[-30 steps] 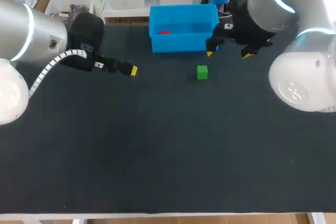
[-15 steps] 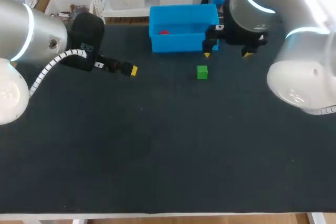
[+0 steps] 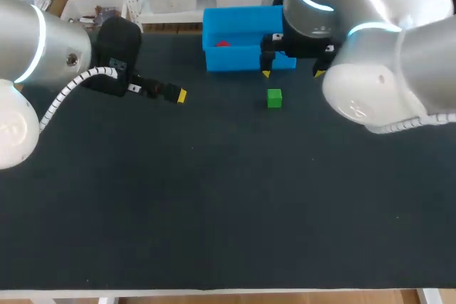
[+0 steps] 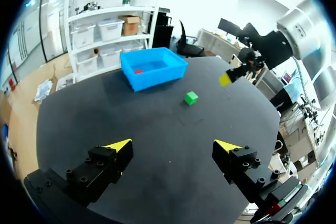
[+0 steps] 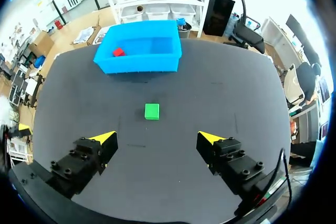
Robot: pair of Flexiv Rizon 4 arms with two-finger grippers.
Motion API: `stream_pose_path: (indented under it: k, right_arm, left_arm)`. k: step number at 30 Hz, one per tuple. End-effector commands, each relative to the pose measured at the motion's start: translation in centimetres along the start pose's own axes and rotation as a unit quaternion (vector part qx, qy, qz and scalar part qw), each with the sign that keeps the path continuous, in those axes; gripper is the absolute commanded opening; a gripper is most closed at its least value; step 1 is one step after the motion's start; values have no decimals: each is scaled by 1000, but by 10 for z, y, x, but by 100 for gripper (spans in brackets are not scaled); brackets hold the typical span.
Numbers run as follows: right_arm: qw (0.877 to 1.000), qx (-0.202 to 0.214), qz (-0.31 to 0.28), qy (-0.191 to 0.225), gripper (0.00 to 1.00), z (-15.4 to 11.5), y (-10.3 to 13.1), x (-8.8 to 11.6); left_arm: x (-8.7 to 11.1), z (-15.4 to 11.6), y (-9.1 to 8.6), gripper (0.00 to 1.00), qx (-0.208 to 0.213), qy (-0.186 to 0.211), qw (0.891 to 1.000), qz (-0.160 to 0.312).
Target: Use the left arm to pick the red cube and place it into the blue plastic box first, then use the right arm to grasp the green cube and put it into the same blue plastic box after the first action is fully finished.
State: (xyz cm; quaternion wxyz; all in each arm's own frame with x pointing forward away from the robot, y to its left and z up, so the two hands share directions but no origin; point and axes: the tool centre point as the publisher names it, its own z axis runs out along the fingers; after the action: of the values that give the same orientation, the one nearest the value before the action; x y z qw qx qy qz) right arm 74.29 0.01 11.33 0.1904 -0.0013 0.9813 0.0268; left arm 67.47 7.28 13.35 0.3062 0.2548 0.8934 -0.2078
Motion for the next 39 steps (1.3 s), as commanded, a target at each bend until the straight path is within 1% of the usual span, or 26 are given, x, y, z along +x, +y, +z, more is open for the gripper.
stream_pose_path:
  k: [1,8,16,32,39]
  right_arm:
    - [999,8,1,40,100,22,12,-16]
    - [998,10,-3,56,100,39,17,-21]
    - [998,10,-5,61,100,53,15,-24]
    - [996,14,-28,83,100,95,13,-18]
    - [996,16,-29,88,100,111,11,-17]
  left_arm:
    - [0,0,3,100,6,-2,1000,2]
    - [0,0,3,100,6,-2,1000,2]
    - [0,0,3,100,6,-2,1000,2]
    - [0,0,3,100,6,-2,1000,2]
    - [0,0,3,100,6,-2,1000,2]
